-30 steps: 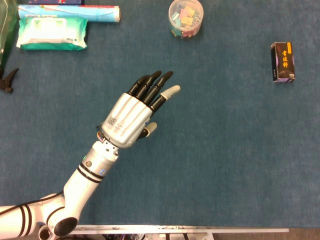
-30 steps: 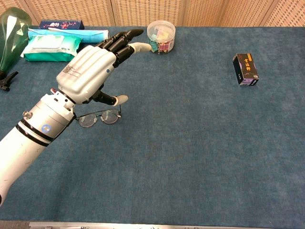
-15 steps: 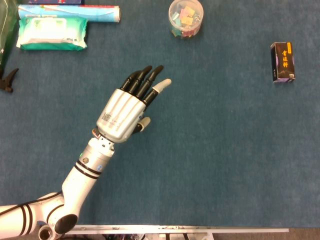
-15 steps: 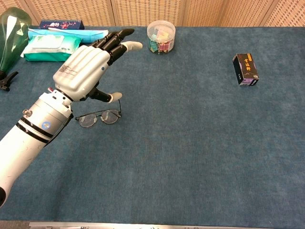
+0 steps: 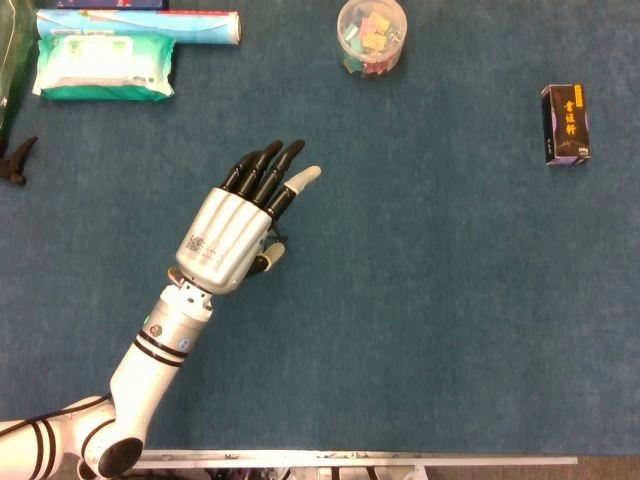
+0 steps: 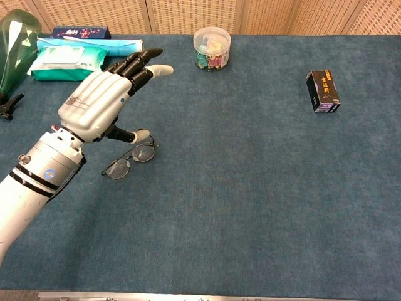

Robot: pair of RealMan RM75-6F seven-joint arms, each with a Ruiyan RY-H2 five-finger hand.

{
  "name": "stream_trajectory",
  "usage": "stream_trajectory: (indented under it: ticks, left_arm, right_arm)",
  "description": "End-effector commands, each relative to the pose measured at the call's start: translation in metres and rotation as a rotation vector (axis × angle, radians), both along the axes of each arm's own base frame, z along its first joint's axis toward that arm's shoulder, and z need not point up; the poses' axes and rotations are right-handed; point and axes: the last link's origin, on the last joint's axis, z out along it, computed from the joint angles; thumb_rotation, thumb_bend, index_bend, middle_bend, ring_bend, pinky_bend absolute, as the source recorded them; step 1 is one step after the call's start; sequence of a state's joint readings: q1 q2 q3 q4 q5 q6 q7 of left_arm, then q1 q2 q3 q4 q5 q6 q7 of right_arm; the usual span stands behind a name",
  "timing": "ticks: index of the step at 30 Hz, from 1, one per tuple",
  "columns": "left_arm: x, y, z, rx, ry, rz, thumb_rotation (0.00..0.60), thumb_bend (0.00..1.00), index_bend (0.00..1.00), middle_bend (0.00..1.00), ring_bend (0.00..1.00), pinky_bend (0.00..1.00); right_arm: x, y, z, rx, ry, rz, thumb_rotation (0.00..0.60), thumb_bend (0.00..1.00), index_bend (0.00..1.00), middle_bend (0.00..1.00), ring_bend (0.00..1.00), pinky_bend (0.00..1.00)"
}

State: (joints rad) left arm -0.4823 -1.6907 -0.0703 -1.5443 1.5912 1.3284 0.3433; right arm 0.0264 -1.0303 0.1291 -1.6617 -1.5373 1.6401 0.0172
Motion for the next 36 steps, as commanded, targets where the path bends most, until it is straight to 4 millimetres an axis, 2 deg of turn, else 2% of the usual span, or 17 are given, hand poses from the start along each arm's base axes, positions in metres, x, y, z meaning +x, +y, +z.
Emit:
stream_trajectory:
  ticks: [1, 14, 36]
  left_arm:
    - [-0.004, -0.001, -0.001, -0.001, 0.003, 0.007, 0.600, 0.15, 0.14, 0.00, 0.00, 0.14]
    - [-0.023, -0.003, -0.007, -0.021, 0.012, 0.066, 0.600, 0.15, 0.14, 0.00, 0.00, 0.14]
    - [-0.038, -0.012, -0.021, -0.074, -0.006, 0.112, 0.600, 0.15, 0.14, 0.00, 0.00, 0.14]
  right_arm:
    - [0.000, 0.000, 0.000, 0.000, -0.001, 0.001, 0.600, 0.17, 0.51, 0.47, 0.36, 0.60]
    - [0.000, 0.001, 0.000, -0.002, -0.001, 0.001, 0.600, 0.17, 0.51, 0.47, 0.36, 0.60]
    - [0.001, 0.002, 0.003, -0.010, -0.016, 0.006, 0.600, 0.17, 0.51, 0.47, 0.36, 0.60]
